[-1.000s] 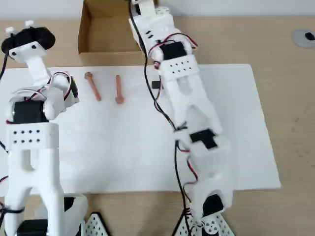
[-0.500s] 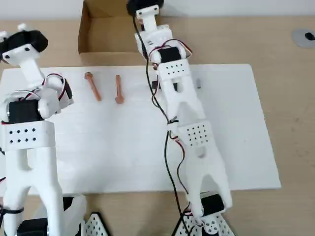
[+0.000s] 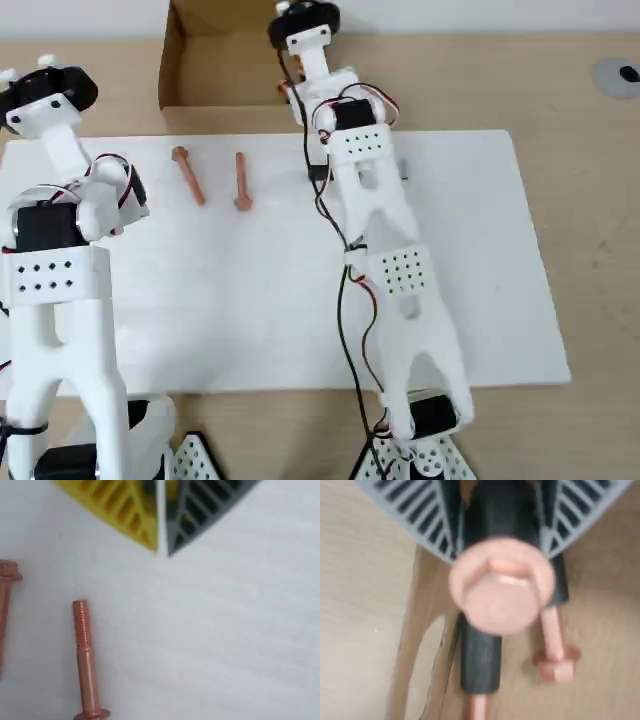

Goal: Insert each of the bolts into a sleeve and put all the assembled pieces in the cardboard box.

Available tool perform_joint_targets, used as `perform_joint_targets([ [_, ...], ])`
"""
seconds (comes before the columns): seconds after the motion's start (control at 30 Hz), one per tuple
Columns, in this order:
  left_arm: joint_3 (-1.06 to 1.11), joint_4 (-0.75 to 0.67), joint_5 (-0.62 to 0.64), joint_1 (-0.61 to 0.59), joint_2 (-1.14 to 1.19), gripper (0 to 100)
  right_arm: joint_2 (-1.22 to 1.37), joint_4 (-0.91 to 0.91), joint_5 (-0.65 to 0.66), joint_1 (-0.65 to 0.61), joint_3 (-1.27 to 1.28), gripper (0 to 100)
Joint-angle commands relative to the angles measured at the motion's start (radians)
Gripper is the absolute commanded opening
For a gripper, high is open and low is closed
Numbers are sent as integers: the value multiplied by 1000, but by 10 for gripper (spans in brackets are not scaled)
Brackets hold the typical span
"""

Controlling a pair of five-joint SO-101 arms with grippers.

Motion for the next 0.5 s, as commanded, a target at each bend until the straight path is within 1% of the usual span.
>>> perform_joint_targets([
  [0.0,-14,28,0,-8,-5,6,-21,49,69,-18,-62,13],
  [0.13,-12,66,5,-8,2,7,-25,100,84,-27,-102,15],
  [0.17,-12,75,5,-8,2,7,-25,109,80,-28,-120,29],
  [0.33,-29,109,5,-8,1,7,-28,186,78,-38,-171,174],
  [0.47,-86,166,5,-8,1,13,-30,233,78,-42,-206,228],
])
